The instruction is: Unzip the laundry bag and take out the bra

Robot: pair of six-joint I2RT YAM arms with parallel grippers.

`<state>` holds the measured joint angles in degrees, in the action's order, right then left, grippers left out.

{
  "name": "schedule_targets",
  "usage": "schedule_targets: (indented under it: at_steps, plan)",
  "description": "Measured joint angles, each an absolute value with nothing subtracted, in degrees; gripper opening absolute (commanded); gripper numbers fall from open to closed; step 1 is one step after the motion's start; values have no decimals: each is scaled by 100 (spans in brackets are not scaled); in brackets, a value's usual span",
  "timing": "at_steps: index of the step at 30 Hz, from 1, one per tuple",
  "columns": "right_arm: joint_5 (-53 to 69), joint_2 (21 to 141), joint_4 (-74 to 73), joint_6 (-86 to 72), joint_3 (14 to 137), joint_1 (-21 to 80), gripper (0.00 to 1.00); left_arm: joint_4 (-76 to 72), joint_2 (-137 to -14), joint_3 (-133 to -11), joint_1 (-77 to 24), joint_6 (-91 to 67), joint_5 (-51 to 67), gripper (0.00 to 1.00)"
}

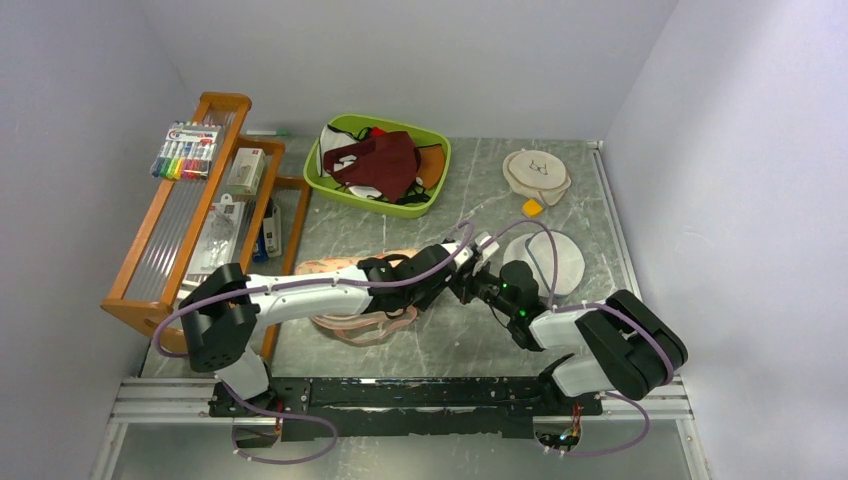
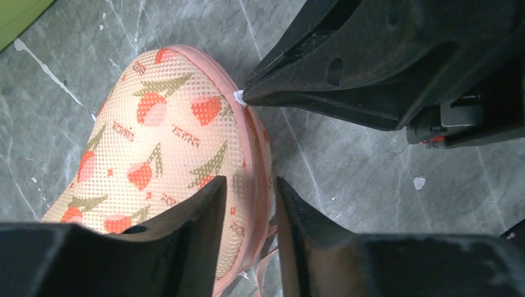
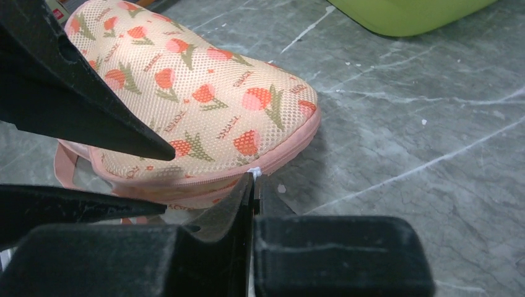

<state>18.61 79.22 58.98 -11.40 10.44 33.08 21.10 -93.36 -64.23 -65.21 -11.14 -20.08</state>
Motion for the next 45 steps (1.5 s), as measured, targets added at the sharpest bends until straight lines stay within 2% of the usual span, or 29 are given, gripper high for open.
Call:
schedule_targets:
  at_steps: [4,9,15,22,31,32,37,42,45]
  plan:
    - [1798,7922,5857,-1203,1004,3297,0,2112,-9421,-6455,-6523,-1111,-2075,23]
    - [1774,7922,5889,-1175,998,3315,0,2056,-9373,-6370,-6523,-1090,-2073,8]
    - [1752,7922,6034,-1090,978,3415,0,1756,-8945,-5743,-6504,-1096,-1990,7]
    - [1603,7935,6071,-1087,961,3411,0,1313,-7867,-4762,-6497,-1120,-1308,7]
    - [1385,8001,6104,-1155,934,3345,0,943,-7026,-4099,-6497,-1166,-718,7]
    - [1347,7994,6101,-1157,921,3330,0,947,-6997,-4047,-6497,-1199,-716,8]
    - [1389,7975,6104,-1098,915,3304,0,1072,-7111,-4042,-6497,-1367,-770,42]
    - [1717,7972,6184,-1039,915,3304,0,1133,-7356,-4335,-6497,-1466,-932,66]
    - [1833,7896,6241,-1013,902,3304,0,1048,-7612,-4716,-6477,-1485,-1234,66]
